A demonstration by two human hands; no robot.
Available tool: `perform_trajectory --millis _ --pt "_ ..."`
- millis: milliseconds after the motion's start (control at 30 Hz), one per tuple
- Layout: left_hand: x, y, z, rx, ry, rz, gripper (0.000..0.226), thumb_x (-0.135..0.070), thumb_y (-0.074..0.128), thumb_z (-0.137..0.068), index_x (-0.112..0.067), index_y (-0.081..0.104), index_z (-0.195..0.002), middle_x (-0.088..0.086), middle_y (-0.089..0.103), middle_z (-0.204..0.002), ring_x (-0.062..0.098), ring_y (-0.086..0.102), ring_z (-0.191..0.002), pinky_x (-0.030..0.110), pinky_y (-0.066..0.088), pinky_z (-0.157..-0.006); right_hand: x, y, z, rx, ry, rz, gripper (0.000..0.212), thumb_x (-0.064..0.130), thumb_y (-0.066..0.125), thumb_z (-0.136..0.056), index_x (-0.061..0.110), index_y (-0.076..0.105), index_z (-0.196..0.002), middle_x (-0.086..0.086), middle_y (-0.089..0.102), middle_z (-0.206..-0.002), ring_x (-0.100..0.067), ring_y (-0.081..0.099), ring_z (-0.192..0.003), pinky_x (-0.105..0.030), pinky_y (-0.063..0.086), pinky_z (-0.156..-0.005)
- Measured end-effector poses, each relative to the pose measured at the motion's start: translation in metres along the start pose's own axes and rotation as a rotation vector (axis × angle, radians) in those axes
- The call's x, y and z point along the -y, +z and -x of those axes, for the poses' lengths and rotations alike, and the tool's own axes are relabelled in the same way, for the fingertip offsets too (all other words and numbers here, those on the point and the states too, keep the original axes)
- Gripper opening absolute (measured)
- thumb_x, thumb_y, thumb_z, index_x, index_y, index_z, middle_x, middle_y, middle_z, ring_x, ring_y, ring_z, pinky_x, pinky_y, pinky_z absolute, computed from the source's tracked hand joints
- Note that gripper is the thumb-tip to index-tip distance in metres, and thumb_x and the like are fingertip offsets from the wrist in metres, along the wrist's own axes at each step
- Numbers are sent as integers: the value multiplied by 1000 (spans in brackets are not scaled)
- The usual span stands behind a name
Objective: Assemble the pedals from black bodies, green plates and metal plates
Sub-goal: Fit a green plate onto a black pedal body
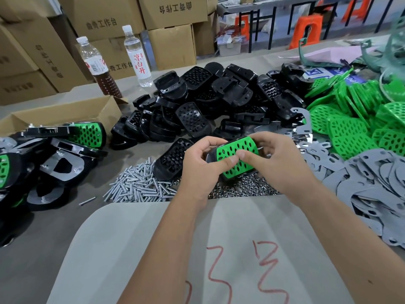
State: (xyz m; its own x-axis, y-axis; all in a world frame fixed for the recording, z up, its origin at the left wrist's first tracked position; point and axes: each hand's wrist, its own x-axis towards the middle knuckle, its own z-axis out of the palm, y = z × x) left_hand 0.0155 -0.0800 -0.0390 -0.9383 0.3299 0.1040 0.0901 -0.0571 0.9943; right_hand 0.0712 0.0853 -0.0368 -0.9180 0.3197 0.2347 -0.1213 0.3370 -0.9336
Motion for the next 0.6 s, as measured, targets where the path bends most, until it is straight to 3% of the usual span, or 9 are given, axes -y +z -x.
perform_trajectory --millis 100,167,233,367,500,600 --pt "-1 0 1 17 12 -31 27 -16 87 -79 -20 75 -103 8 75 -95 18 70 -86 32 59 -70 -2 -2 0 -22 -3 -87 23 18 82 -88 31 71 -103 14 74 -84 1 65 -67 -13 49 -55" --pt "0 2 0 22 36 -86 24 -12 85 -85 -18 74 -105 11 74 -97 18 69 -87 42 63 -78 -3 -1 1 -34 -2 -85 23 17 81 -89 29 72 -107 12 73 -83 0 63 -67 -17 50 -57" --pt "0 3 0 7 49 -98 24 -10 85 -86 -17 73 -105 12 74 -97 18 68 -87 45 62 -81 -4 0 -1 -28 4 -68 25 17 80 -91 26 71 -112 8 72 -91 -8 68 -80 -26 57 -64" --pt "0 1 0 -26 43 -7 26 -7 85 -82 -18 74 -102 4 73 -93 17 68 -88 38 61 -78 -2 6 0 80 74 -221 15 19 64 -103 21 65 -119 -6 73 -108 -23 74 -91 -32 61 -66" --pt "1 5 0 -5 67 -57 25 -14 86 -79 -21 74 -100 -1 73 -86 13 68 -82 36 60 -72 -2 12 1 5 159 -286 23 45 51 -108 25 64 -106 -1 71 -95 -12 69 -76 -25 55 -58" --pt "1 12 2 3 51 -33 26 -23 84 -76 -19 76 -101 -5 73 -86 7 67 -79 27 57 -69 -4 13 0 -54 137 -199 23 49 52 -106 28 58 -100 -1 68 -93 -11 66 -76 -22 51 -54"
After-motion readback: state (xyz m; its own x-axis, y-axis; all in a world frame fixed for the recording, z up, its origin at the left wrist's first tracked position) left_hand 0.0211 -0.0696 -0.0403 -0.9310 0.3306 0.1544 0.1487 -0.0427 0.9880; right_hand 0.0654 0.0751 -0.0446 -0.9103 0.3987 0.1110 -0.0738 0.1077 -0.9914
